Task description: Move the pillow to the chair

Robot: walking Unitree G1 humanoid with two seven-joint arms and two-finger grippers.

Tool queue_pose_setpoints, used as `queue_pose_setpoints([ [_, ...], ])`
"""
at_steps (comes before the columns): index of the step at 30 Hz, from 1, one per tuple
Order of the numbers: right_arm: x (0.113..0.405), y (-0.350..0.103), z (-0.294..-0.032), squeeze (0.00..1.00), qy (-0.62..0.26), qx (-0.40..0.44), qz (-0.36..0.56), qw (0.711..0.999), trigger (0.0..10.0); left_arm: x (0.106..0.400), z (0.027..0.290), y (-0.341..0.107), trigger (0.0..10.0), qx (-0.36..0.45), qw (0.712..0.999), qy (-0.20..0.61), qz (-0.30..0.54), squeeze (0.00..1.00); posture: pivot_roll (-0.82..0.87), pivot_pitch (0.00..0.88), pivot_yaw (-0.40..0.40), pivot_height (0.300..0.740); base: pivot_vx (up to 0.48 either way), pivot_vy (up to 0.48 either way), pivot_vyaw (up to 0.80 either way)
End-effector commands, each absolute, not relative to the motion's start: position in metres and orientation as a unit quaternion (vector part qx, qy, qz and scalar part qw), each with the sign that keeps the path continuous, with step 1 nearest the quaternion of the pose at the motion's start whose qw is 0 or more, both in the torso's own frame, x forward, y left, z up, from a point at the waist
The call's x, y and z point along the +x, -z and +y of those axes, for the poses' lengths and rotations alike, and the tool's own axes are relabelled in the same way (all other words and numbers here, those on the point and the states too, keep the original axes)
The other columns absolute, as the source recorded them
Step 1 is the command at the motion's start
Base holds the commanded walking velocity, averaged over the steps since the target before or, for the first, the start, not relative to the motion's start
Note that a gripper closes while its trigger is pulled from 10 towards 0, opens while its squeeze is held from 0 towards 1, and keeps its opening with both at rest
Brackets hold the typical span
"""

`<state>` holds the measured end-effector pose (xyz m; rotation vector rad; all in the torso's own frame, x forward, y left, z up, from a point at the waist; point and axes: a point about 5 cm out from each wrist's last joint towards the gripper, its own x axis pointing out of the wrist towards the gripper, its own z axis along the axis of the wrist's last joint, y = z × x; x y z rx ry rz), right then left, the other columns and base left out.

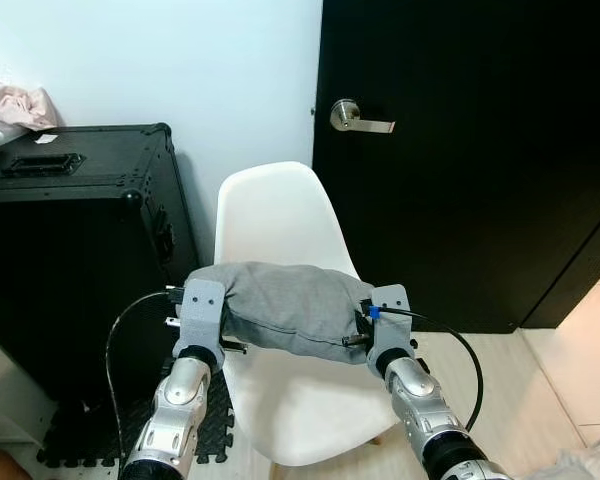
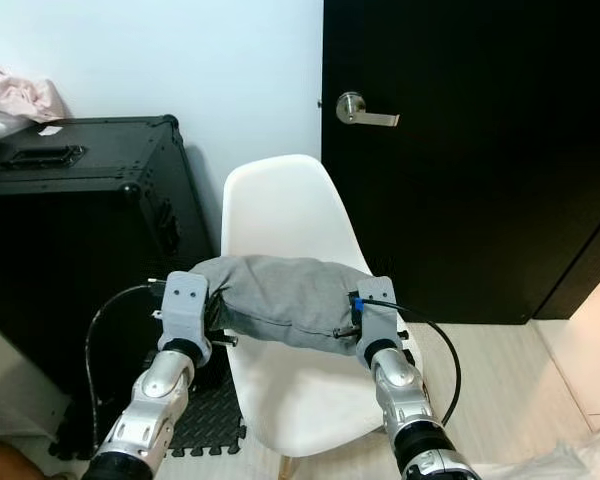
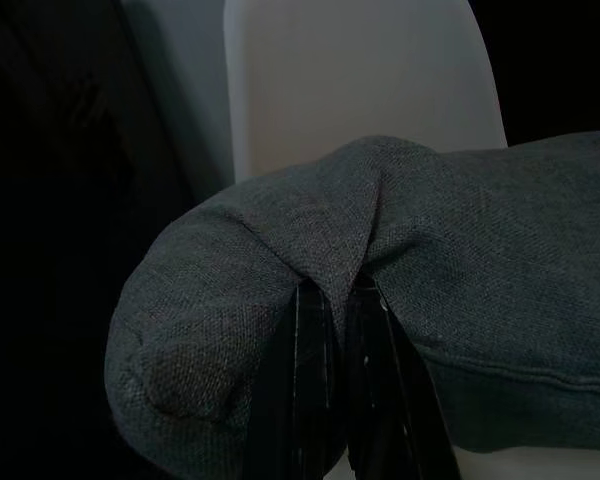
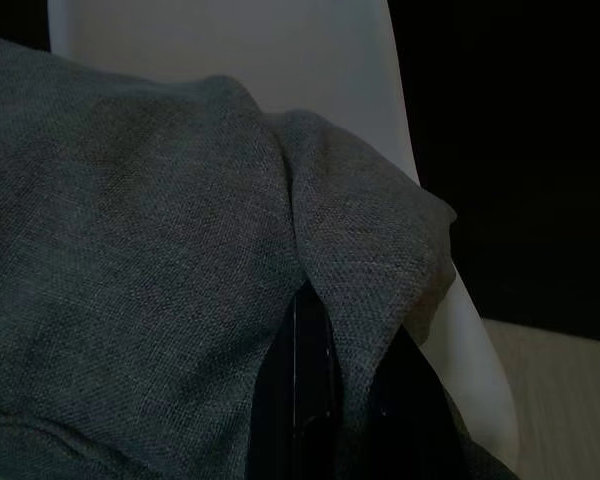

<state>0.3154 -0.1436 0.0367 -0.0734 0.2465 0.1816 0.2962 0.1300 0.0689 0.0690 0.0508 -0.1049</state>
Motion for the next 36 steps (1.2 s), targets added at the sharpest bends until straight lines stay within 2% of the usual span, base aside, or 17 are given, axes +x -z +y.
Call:
queue_pose_setpoints([
  [1,0.321,-0.046,-0.133,0.0,-0.112,-0.035,0.098,0.988,10.0,0.296,0.13,-0.069,10.0,0.035,0.998,0.056,0.024,0.0,0.08,0.037,-0.007,0.74,0.0,0.0,0.0],
  [31,0.318,-0.041,-0.141,0.0,-0.128,-0.061,0.118,0.983,10.0,0.286,0.175,-0.051,10.0,0.048,0.996,-0.03,0.064,0.0,0.05,0.058,-0.067,0.74,0.0,0.0,0.0],
  [36,0.331,-0.055,-0.137,0.0,-0.122,-0.056,0.101,0.986,10.0,0.294,0.179,-0.058,10.0,0.052,0.996,-0.044,0.049,0.0,0.05,0.068,-0.082,0.74,0.0,0.0,0.0],
])
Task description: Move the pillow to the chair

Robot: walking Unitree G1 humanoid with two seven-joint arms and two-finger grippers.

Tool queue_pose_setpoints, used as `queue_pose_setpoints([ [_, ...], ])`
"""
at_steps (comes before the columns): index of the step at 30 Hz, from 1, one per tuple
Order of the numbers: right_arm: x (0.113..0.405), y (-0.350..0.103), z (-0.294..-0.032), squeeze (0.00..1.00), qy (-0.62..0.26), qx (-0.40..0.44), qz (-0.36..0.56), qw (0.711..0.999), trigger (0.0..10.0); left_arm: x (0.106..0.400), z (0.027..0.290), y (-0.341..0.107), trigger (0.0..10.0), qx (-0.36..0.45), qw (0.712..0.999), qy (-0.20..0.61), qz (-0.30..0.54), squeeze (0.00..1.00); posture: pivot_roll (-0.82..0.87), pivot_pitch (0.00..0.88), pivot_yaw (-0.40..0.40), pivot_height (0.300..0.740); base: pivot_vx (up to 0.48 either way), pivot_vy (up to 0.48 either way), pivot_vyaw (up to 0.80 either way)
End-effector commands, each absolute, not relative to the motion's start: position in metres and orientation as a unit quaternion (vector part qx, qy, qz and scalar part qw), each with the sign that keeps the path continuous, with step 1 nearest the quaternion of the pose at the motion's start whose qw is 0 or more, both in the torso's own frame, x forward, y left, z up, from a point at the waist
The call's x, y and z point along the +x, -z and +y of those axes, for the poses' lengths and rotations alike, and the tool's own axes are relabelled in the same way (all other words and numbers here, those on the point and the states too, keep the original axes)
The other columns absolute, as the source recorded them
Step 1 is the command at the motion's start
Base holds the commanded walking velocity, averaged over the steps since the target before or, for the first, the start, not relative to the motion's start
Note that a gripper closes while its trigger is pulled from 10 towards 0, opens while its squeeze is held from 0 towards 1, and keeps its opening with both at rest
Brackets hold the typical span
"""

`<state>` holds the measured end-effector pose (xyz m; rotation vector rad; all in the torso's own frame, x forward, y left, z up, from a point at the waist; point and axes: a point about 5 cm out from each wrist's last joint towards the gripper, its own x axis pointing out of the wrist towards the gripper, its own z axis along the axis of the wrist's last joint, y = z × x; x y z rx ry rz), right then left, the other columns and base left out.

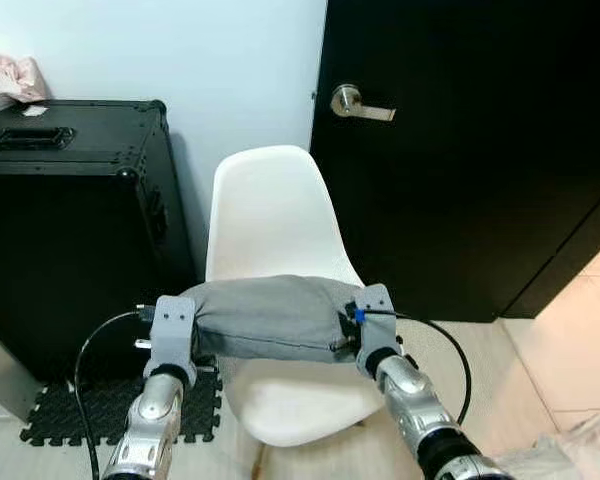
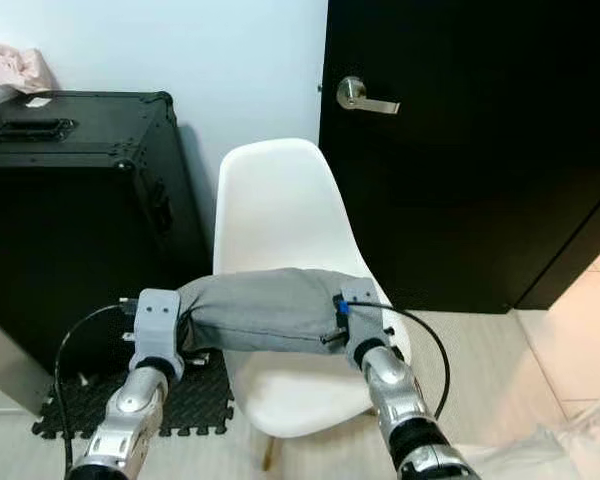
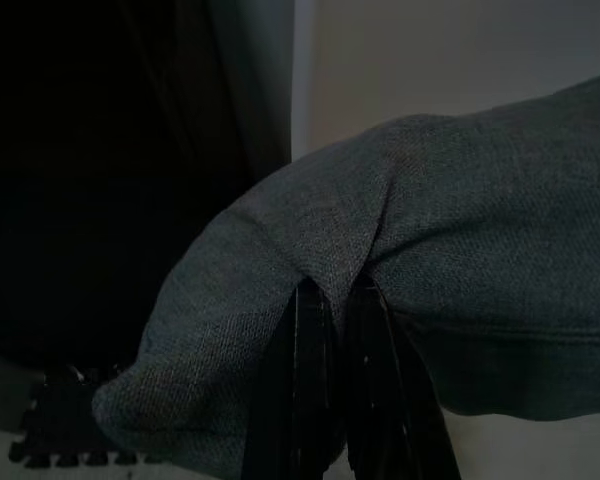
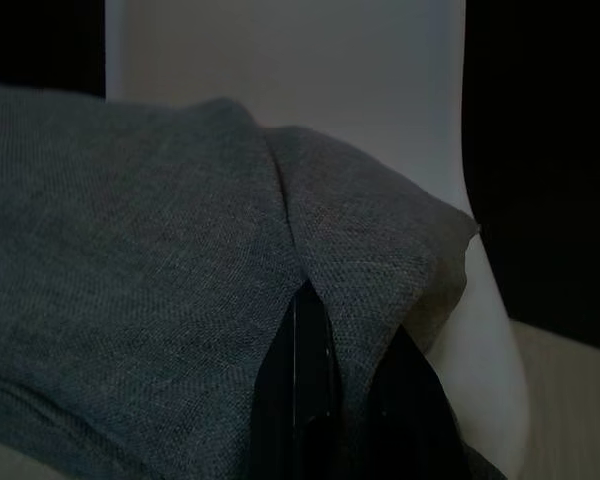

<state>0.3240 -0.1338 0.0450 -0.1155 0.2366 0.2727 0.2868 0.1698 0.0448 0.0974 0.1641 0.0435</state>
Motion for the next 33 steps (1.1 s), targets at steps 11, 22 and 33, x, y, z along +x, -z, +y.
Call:
queue_pose_setpoints([
  [11,0.346,-0.074,-0.134,0.0,-0.099,-0.024,0.072,0.992,10.0,0.316,0.16,-0.089,10.0,0.074,0.997,-0.009,-0.012,0.0,0.05,0.074,-0.066,0.706,0.0,0.0,0.0],
  [22,0.346,-0.073,-0.133,0.0,-0.089,-0.022,0.067,0.993,10.0,0.324,0.154,-0.093,10.0,0.095,0.995,0.015,-0.02,0.0,0.07,0.066,-0.052,0.667,0.0,0.0,0.0],
  [33,0.346,-0.071,-0.135,0.0,-0.086,-0.013,0.071,0.994,10.0,0.323,0.155,-0.09,10.0,0.092,0.995,0.021,-0.013,0.0,0.07,0.049,-0.047,0.642,0.0,0.0,0.0],
])
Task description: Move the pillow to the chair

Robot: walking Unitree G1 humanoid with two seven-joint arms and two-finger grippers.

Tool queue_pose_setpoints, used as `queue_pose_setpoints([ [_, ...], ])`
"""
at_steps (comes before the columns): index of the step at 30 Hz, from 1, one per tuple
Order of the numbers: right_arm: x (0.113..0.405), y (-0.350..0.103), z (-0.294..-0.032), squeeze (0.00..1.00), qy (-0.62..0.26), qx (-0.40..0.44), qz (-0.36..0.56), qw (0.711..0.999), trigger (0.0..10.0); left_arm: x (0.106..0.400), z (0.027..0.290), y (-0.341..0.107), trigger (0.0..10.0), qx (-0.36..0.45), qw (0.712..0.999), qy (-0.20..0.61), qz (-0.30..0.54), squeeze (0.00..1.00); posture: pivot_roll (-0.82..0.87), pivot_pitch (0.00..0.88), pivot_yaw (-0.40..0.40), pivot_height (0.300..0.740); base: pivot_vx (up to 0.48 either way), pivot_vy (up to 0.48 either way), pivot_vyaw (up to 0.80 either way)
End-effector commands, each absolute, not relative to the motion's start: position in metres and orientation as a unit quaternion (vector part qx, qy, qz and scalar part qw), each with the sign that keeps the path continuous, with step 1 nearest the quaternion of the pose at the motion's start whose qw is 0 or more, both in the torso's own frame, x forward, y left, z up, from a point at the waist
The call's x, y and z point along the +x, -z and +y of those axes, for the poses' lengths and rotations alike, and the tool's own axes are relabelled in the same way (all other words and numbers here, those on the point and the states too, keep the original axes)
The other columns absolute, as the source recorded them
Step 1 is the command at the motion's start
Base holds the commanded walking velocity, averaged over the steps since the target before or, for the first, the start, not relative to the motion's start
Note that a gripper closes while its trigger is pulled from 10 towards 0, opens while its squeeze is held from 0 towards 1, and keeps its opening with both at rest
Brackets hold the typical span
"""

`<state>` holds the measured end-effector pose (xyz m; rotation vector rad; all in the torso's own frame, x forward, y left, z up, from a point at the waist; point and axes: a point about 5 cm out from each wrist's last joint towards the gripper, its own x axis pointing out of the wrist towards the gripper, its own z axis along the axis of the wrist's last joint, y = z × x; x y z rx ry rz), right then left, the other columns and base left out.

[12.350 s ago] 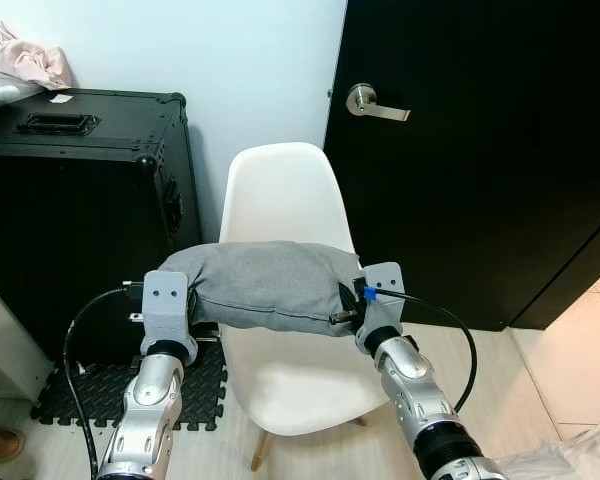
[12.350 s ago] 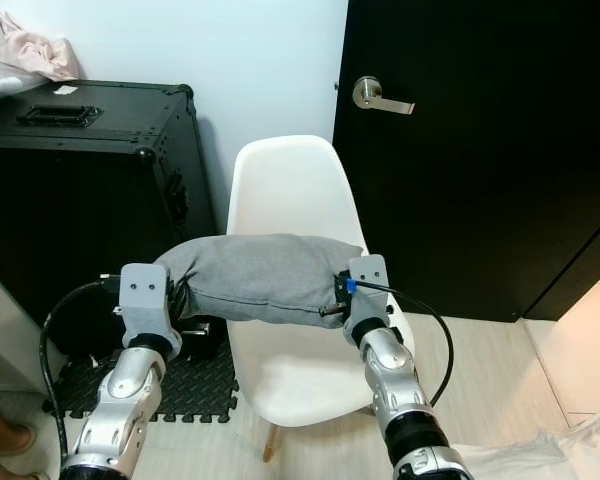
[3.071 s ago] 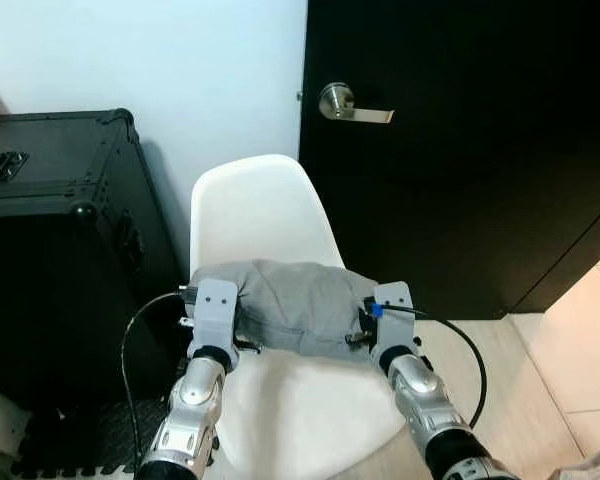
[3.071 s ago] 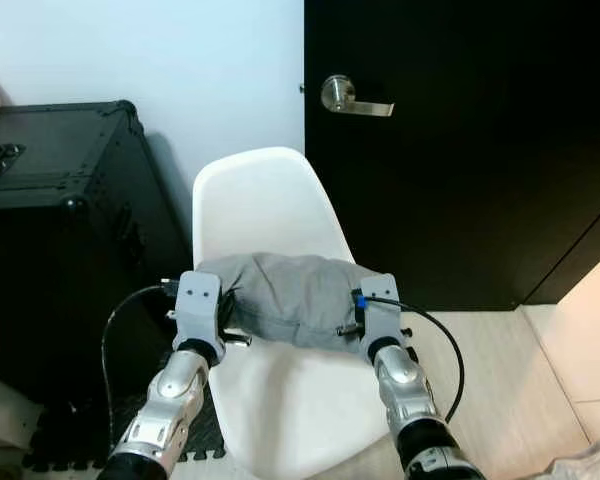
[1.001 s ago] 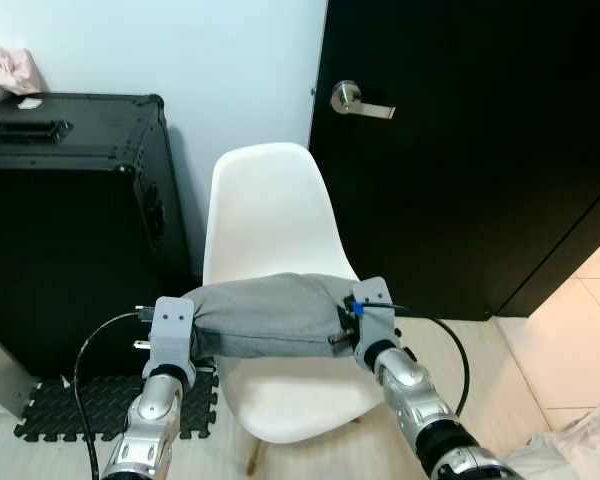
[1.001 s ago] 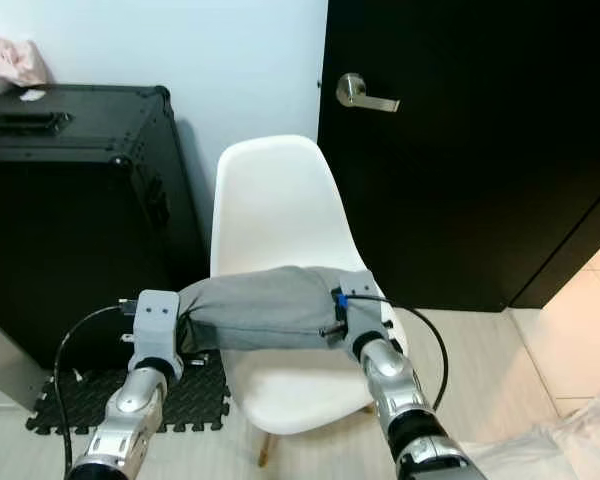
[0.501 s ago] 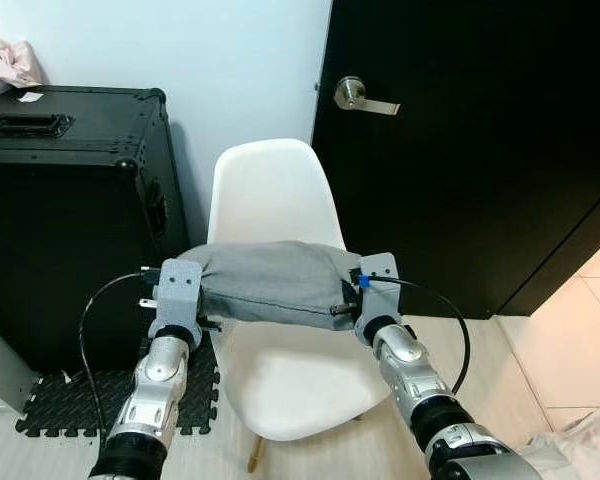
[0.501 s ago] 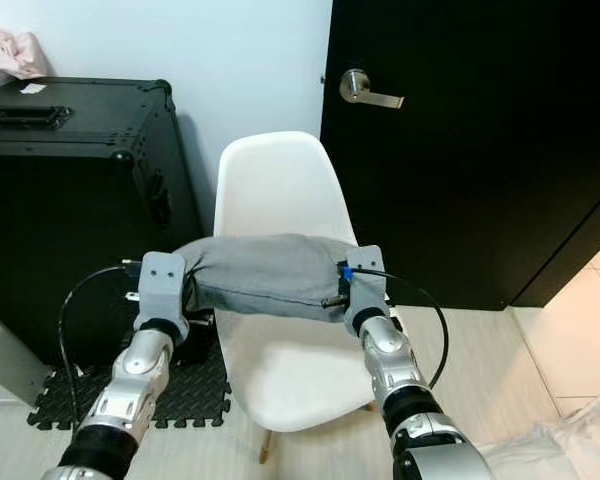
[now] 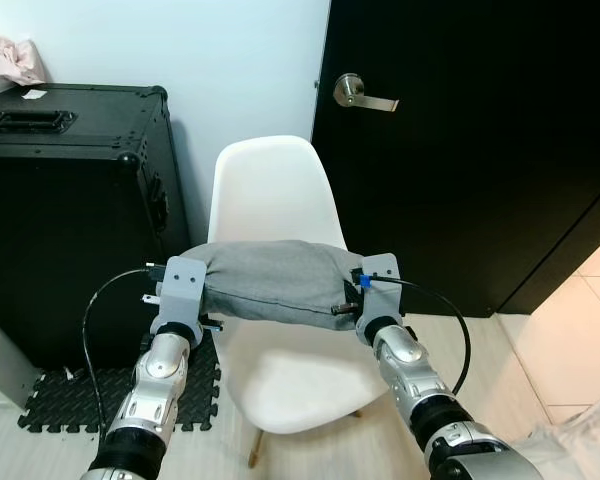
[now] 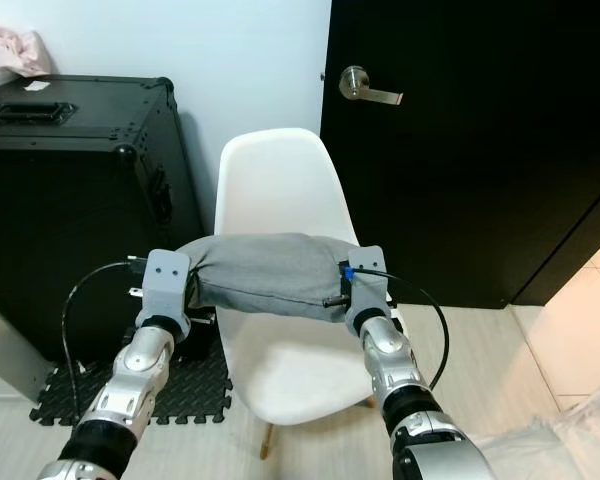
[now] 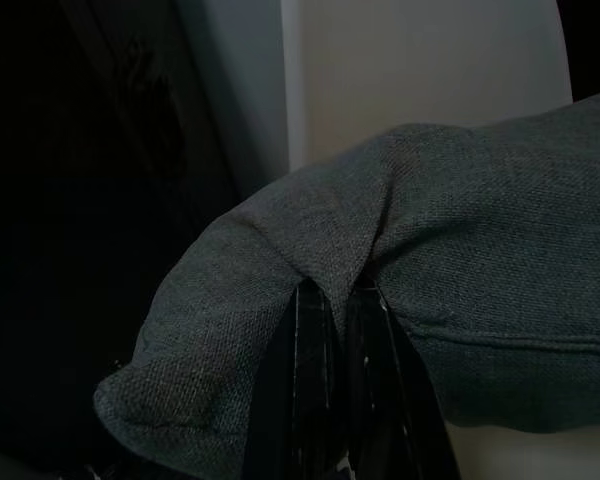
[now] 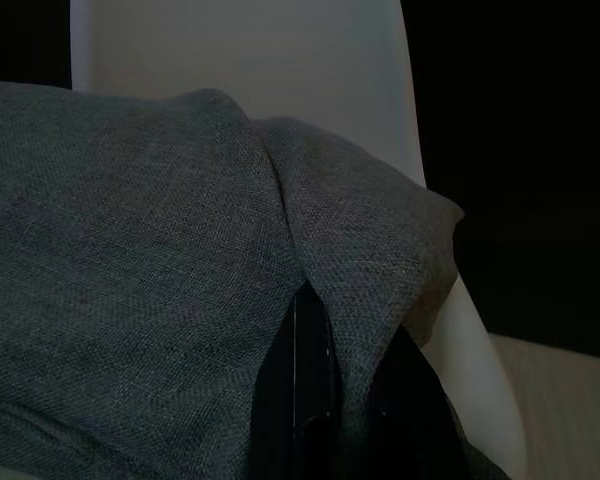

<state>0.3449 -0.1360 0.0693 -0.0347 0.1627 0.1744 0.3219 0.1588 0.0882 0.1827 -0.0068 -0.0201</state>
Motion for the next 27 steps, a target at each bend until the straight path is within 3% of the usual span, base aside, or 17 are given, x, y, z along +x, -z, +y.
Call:
queue_pose_setpoints([
  [1,0.345,-0.072,-0.134,0.0,-0.087,-0.012,0.067,0.994,10.0,0.322,0.154,-0.088,10.0,0.087,0.996,0.02,-0.01,0.0,0.07,0.047,-0.045,0.642,0.0,0.0,0.0],
  [17,0.342,-0.069,-0.132,0.0,-0.094,-0.013,0.063,0.994,10.0,0.32,0.151,-0.084,10.0,0.09,0.996,0.025,-0.007,0.0,0.06,0.044,-0.049,0.632,0.0,0.0,0.0],
  [27,0.348,-0.076,-0.13,0.0,-0.098,-0.019,0.057,0.993,10.0,0.332,0.149,-0.096,10.0,0.123,0.991,0.048,-0.023,0.0,0.07,0.09,-0.048,0.612,0.0,0.0,0.0],
])
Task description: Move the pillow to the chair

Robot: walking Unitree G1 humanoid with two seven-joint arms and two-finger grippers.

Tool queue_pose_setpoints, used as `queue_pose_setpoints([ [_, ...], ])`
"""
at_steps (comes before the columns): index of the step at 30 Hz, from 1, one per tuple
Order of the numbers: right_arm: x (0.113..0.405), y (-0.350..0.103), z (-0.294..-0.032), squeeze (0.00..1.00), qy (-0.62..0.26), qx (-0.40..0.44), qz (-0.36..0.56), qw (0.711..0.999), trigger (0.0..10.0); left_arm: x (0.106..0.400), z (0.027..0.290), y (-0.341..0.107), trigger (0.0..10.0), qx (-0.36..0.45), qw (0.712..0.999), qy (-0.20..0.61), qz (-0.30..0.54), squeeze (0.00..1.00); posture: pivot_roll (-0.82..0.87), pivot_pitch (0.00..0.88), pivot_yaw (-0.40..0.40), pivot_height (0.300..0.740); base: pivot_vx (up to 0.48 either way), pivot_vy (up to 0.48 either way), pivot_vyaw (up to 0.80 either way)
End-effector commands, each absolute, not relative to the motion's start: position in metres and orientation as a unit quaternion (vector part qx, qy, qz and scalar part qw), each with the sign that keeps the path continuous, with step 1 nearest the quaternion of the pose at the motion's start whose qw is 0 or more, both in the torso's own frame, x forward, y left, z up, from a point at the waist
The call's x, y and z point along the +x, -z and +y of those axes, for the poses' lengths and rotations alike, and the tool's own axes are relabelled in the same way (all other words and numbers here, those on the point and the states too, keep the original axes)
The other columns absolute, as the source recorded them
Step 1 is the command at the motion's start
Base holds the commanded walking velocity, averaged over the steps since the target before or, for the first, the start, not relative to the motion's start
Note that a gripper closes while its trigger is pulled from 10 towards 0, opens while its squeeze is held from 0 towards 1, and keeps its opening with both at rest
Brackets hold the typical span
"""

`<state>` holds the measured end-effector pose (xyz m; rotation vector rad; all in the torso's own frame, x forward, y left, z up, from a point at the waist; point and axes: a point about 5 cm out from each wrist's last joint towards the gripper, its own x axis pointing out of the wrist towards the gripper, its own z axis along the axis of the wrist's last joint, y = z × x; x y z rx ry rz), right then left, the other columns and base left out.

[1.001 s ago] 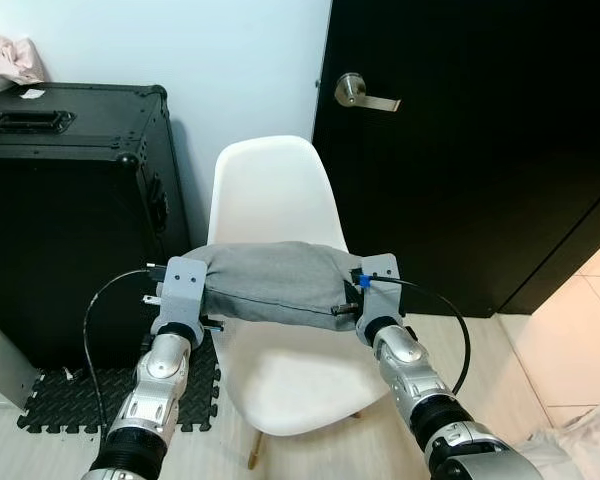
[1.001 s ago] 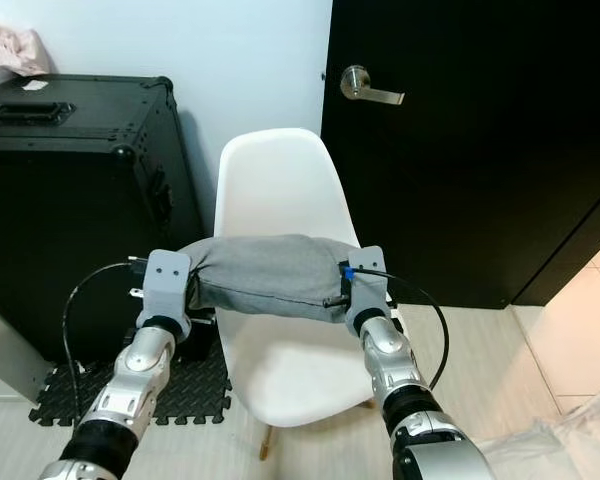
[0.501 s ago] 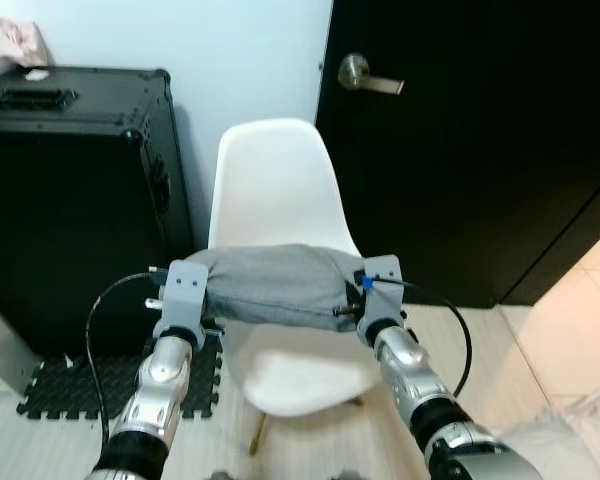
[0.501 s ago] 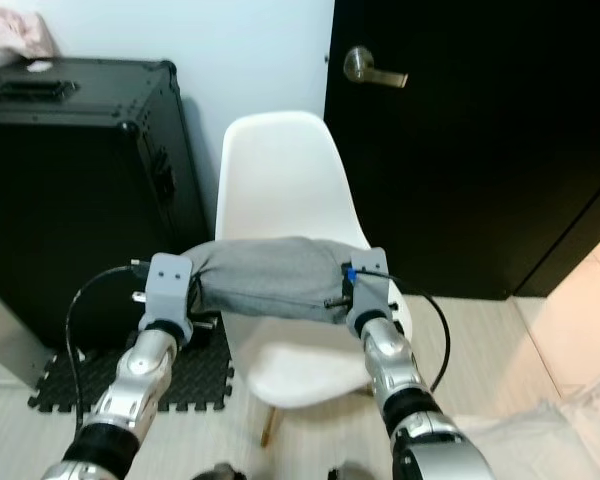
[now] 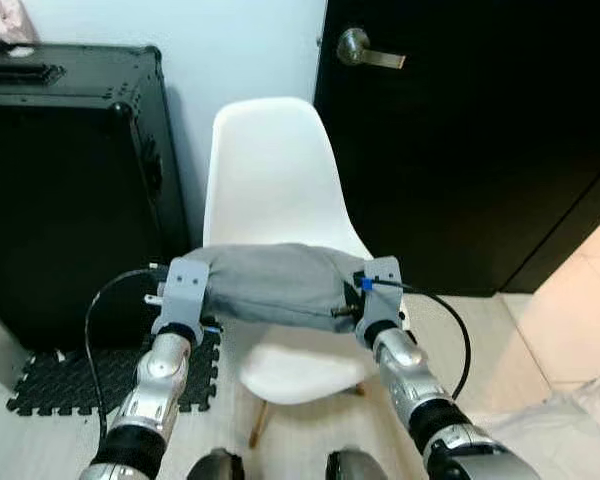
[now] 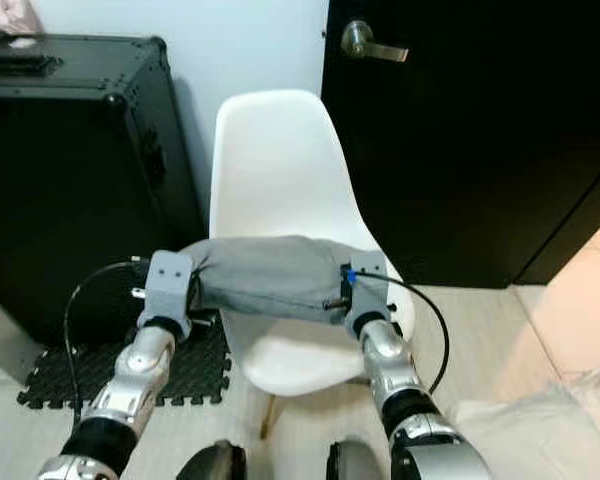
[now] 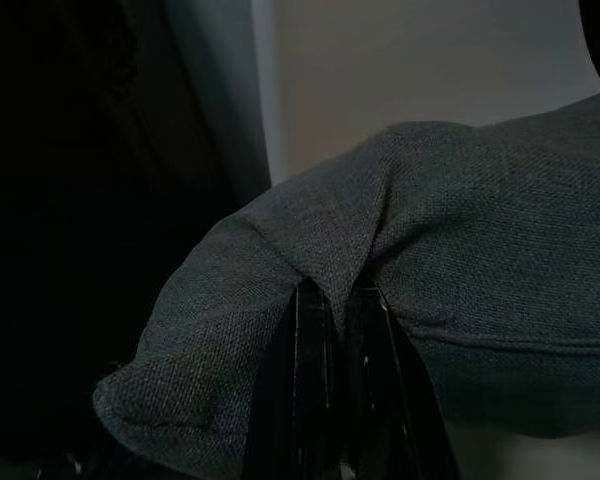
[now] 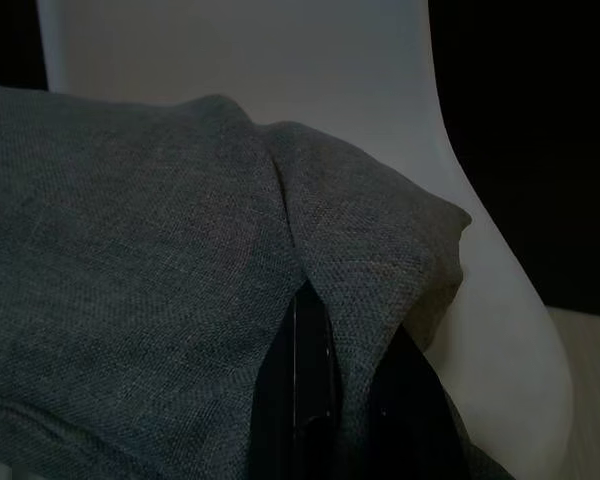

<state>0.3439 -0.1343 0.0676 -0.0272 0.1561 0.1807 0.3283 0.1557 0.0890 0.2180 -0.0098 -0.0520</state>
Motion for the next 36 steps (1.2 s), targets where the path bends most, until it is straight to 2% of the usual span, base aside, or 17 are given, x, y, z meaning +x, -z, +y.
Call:
queue_pose_setpoints([
  [1,0.351,-0.08,-0.131,0.0,-0.096,-0.02,0.052,0.994,10.0,0.336,0.147,-0.099,10.0,0.129,0.99,0.054,-0.027,0.0,0.07,0.107,-0.046,0.612,0.0,0.0,0.0],
  [8,0.363,-0.097,-0.131,0.0,-0.091,-0.013,0.033,0.995,10.0,0.352,0.148,-0.116,10.0,0.138,0.989,0.047,-0.038,0.0,0.06,0.156,-0.042,0.592,0.0,0.0,0.0],
  [16,0.379,-0.129,-0.119,0.0,-0.096,0.022,-0.018,0.995,10.0,0.369,0.16,-0.138,10.0,0.164,0.984,0.01,-0.065,0.0,0.06,0.202,-0.031,0.592,0.0,0.0,0.0],
  [19,0.385,-0.143,-0.112,0.0,-0.098,0.026,-0.037,0.994,10.0,0.374,0.166,-0.154,10.0,0.18,0.978,-0.021,-0.107,0.0,0.06,0.228,-0.03,0.592,0.0,0.0,0.0],
  [21,0.391,-0.158,-0.106,0.0,-0.098,0.03,-0.055,0.993,10.0,0.376,0.175,-0.177,10.0,0.184,0.965,-0.075,-0.169,0.0,0.07,0.243,-0.035,0.592,0.0,0.0,0.0],
  [27,0.384,-0.14,-0.085,0.0,-0.161,-0.055,-0.014,0.985,10.0,0.378,0.174,-0.147,10.0,0.198,0.975,-0.071,-0.069,0.0,0.07,0.269,-0.048,0.592,0.0,0.0,0.0],
  [28,0.378,-0.129,-0.075,0.0,-0.199,-0.093,0.003,0.976,10.0,0.376,0.172,-0.133,10.0,0.201,0.977,-0.066,-0.03,0.0,0.07,0.269,-0.058,0.592,0.0,0.0,0.0],
  [36,0.374,-0.123,-0.068,0.0,-0.228,-0.116,0.014,0.967,10.0,0.373,0.168,-0.119,10.0,0.178,0.981,-0.078,0.003,0.0,0.06,0.272,-0.111,0.592,0.0,0.0,0.0],
])
